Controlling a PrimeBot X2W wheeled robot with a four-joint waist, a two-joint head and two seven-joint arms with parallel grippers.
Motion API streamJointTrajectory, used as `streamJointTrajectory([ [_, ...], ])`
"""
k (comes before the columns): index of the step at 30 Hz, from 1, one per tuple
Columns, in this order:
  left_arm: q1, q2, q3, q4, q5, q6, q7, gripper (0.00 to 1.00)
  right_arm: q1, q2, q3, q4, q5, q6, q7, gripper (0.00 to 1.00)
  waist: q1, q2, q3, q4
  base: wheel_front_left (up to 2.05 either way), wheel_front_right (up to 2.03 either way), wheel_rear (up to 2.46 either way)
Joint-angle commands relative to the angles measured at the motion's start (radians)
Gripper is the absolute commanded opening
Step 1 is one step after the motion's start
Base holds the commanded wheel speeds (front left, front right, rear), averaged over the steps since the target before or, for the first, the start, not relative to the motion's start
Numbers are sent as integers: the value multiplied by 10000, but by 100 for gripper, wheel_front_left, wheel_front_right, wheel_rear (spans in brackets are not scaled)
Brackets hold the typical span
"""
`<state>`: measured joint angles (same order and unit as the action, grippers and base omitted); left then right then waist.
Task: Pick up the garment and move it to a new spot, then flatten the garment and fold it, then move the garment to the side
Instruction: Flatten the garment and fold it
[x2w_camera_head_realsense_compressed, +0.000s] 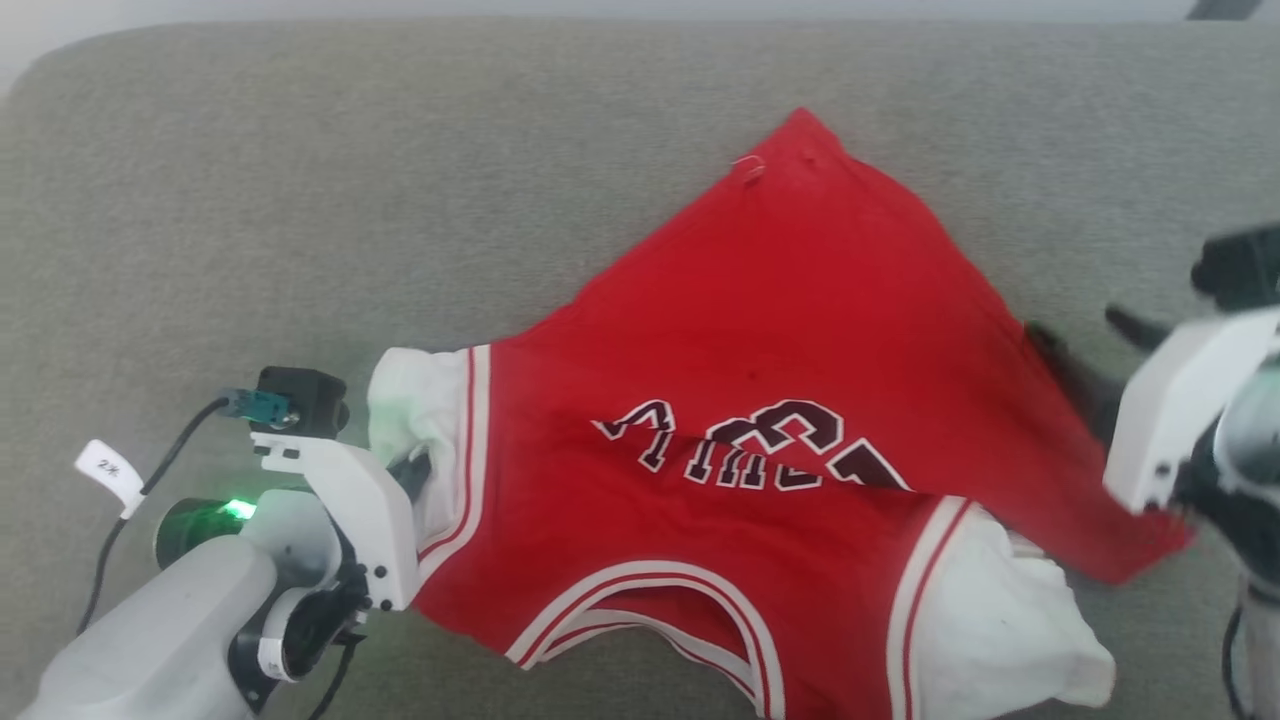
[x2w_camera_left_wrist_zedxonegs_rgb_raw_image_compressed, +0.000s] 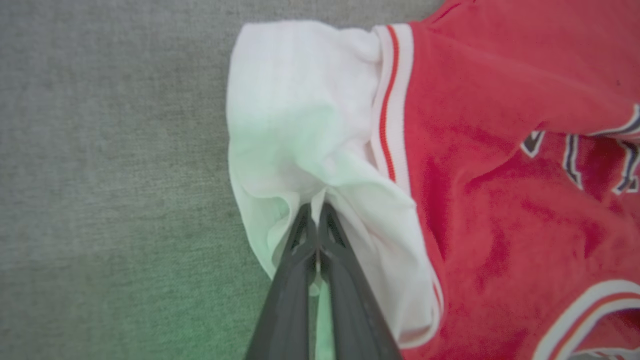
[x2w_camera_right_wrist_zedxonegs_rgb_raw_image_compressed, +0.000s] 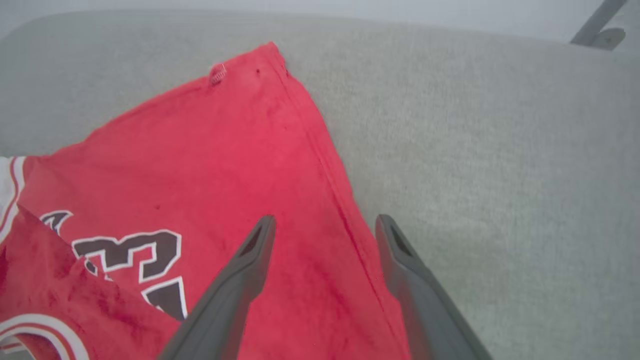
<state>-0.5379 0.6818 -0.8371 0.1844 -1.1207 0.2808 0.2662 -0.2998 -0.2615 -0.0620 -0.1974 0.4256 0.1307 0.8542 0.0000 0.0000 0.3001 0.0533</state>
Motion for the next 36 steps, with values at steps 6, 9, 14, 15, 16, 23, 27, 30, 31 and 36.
streamJointTrajectory([
  [6,-376,-384,-195,101,156,-185,85,0,-2217,-285,562,1685,-77,2,-446,100,0,0,354,816,0,0,0],
  [9,-593,-642,-267,240,217,-313,76,0,-3265,-618,1147,2959,-49,2,-764,100,0,0,573,1217,0,0,0],
  [14,-963,-1112,-412,628,308,-591,40,0,-4999,-1122,2274,5346,-6,1,-1154,100,0,0,933,1819,0,0,0],
  [15,-1029,-1195,-442,711,333,-650,44,0,-5321,-1181,2476,5780,12,2,-1192,100,0,0,1006,1935,0,0,0],
  [16,-1122,-1290,-479,799,373,-723,33,0,-5631,-1235,2677,6225,35,1,-1201,100,0,0,1083,2049,0,0,0],
  [23,-1544,-1836,-599,1368,467,-1075,-59,0,-7201,-1618,3936,8364,173,1,-1080,100,0,0,1544,2687,0,0,0],
  [27,-1709,-2157,-676,1811,488,-1289,-153,0,-7821,-1895,4892,9424,211,1,-618,100,0,0,1778,2993,0,0,0],
  [30,-1794,-2324,-726,2132,492,-1422,-211,0,-7842,-2047,5486,10267,463,1,-63,100,0,0,1870,3143,0,0,0],
  [31,-1803,-2373,-729,2233,484,-1451,-239,0,-7785,-2064,5673,10532,598,-1,173,100,0,0,1877,3169,0,0,0],
  [36,-1854,-2410,-704,2682,412,-1610,-310,0,-7635,-2275,6606,10887,1282,2,929,0,0,0,1822,3164,0,0,0],
])
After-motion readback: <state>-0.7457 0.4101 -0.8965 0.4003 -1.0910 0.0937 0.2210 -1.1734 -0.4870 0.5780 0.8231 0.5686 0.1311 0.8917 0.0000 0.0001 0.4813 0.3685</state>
